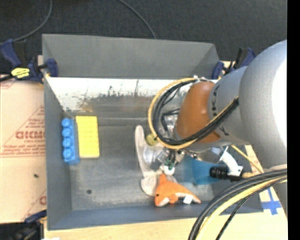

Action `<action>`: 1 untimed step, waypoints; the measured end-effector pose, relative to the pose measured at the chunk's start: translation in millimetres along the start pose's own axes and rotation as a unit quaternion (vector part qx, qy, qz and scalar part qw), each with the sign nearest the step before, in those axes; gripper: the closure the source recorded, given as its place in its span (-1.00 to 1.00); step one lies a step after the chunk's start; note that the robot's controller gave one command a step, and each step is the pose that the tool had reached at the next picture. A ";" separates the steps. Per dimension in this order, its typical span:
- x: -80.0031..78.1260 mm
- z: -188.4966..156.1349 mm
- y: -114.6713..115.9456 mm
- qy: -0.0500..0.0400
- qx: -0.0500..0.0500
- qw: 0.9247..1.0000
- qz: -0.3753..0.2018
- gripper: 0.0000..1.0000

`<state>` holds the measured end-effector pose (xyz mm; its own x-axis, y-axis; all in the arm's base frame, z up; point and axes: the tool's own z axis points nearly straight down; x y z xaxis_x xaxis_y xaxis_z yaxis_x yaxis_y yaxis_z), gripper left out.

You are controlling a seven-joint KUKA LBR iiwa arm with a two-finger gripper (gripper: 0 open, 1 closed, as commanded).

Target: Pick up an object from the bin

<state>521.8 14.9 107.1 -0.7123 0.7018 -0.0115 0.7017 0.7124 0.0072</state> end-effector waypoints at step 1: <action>-0.7 -9.9 0.3 -0.001 -0.001 1.000 -0.001 1.00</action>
Offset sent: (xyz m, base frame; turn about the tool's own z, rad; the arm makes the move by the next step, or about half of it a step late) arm 0.0000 -0.0002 0.0795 0.0000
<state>522.4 14.7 117.0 -0.7133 0.7007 -0.0133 0.7006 0.7135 0.0087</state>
